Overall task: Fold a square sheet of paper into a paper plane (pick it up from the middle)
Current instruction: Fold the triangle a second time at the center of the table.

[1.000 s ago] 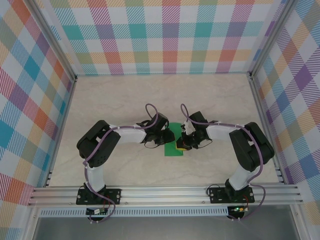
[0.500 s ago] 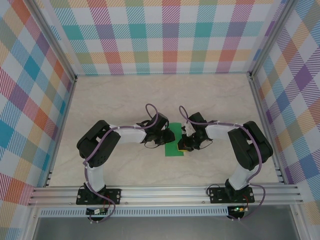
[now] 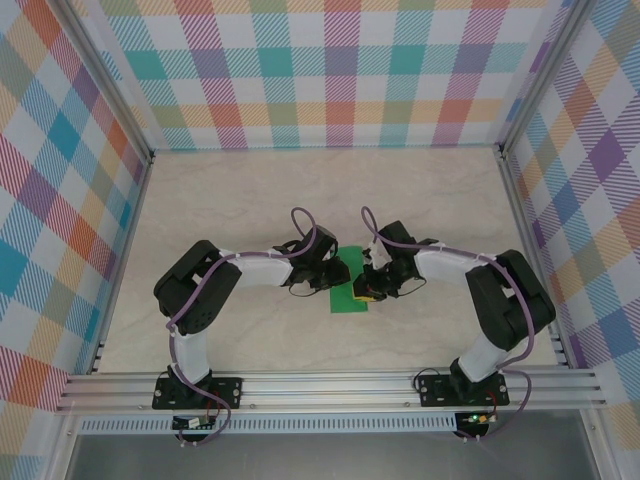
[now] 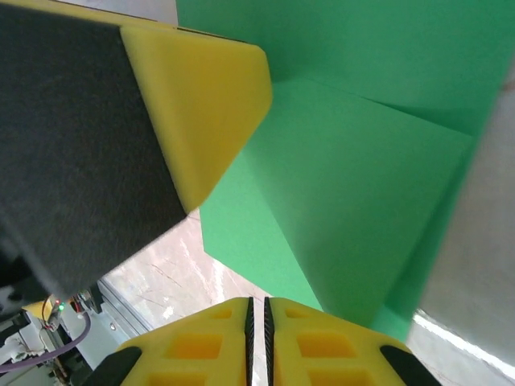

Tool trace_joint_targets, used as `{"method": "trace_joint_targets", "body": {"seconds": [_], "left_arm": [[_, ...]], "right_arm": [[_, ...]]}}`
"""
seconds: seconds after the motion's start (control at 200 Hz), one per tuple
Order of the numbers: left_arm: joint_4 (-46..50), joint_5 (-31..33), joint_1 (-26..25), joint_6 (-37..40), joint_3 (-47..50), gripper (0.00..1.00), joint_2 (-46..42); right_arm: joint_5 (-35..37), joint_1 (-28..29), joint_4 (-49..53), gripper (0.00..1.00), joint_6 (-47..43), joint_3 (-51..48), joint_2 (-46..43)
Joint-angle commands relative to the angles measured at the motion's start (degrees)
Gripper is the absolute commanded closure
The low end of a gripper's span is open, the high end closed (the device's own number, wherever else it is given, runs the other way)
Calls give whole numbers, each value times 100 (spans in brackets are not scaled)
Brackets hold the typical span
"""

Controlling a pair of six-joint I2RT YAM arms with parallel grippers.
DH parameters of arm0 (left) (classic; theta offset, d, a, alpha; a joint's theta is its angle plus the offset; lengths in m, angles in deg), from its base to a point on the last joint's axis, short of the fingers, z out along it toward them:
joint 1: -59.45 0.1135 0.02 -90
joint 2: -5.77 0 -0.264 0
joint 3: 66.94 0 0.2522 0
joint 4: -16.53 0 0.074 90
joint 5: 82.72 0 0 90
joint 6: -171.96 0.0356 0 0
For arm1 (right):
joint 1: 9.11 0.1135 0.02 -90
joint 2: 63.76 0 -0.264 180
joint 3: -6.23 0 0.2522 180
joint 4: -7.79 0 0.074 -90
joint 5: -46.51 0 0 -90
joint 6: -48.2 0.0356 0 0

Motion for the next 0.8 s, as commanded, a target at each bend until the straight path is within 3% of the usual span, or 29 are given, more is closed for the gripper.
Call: {"method": "trace_joint_targets", "body": {"seconds": [0.0,0.115,0.335,0.795], "left_arm": [[84,64,-137,-5,112,79,167],[102,76,-139,9,103,79,179],[162,124,-138,19,121,79,173],[246,252,-134,20,134,81,231]], "right_arm": [[51,132,-22,85,117,231,245],[661,120,416,85,-41,220,375],[747,59,495,85,-162,-145,342],[-98,-240,3,83,-46,-759,95]]}}
